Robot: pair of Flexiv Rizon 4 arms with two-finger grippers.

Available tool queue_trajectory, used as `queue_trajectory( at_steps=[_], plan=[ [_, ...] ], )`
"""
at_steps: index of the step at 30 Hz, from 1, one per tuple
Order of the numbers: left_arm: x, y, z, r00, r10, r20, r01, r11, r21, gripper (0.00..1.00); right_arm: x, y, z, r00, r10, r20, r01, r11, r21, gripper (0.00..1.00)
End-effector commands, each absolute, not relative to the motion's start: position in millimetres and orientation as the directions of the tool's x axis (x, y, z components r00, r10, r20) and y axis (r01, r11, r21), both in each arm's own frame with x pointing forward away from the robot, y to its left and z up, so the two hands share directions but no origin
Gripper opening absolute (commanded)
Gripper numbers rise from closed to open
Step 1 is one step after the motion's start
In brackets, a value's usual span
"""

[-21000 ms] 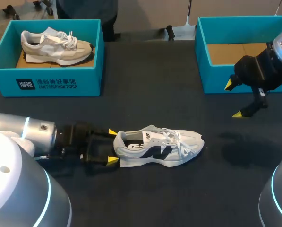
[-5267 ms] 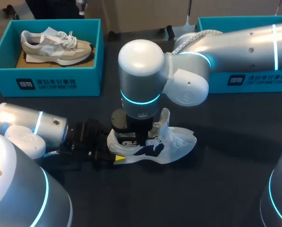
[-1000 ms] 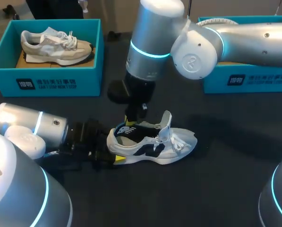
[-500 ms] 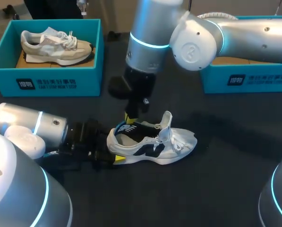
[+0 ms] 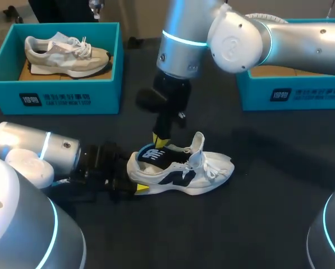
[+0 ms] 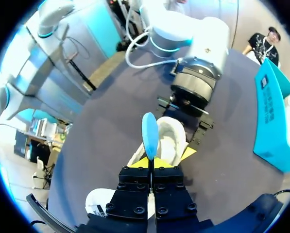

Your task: Take the shoe out of the shoebox, open the shoe tongue, remove and reinsert the insole, then place the shoe into the shoebox

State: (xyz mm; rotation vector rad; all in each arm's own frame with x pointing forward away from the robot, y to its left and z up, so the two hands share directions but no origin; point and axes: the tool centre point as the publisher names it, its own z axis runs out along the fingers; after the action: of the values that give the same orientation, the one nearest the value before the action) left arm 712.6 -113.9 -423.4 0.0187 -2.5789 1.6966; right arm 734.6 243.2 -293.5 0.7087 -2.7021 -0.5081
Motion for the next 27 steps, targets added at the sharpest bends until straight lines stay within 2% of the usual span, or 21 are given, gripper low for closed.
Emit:
queue_trajectory(
  at_steps=[1, 14, 25, 27],
  plan=[
    [712.0, -114.8, -423.5, -0.998, 0.019, 0.052, -0.04, 0.398, -0.917, 0.0, 740.3, 249.5, -291.4, -0.803, -0.547, 0.236, -0.424, 0.803, 0.418, 0.0],
    [712.0, -114.8, -423.5, -0.998, 0.019, 0.052, -0.04, 0.398, -0.917, 0.0, 742.1, 271.2, -281.3, -0.759, -0.597, 0.259, -0.45, 0.769, 0.453, 0.0],
    [712.0, -114.8, -423.5, -0.998, 0.019, 0.052, -0.04, 0.398, -0.917, 0.0, 742.5, 286.4, -291.8, -0.757, -0.601, 0.255, -0.442, 0.759, 0.478, 0.0],
    [712.0, -114.8, -423.5, -0.998, 0.019, 0.052, -0.04, 0.398, -0.917, 0.0, 743.6, 285.9, -292.4, -0.77, -0.586, 0.253, -0.429, 0.769, 0.475, 0.17]
  ],
)
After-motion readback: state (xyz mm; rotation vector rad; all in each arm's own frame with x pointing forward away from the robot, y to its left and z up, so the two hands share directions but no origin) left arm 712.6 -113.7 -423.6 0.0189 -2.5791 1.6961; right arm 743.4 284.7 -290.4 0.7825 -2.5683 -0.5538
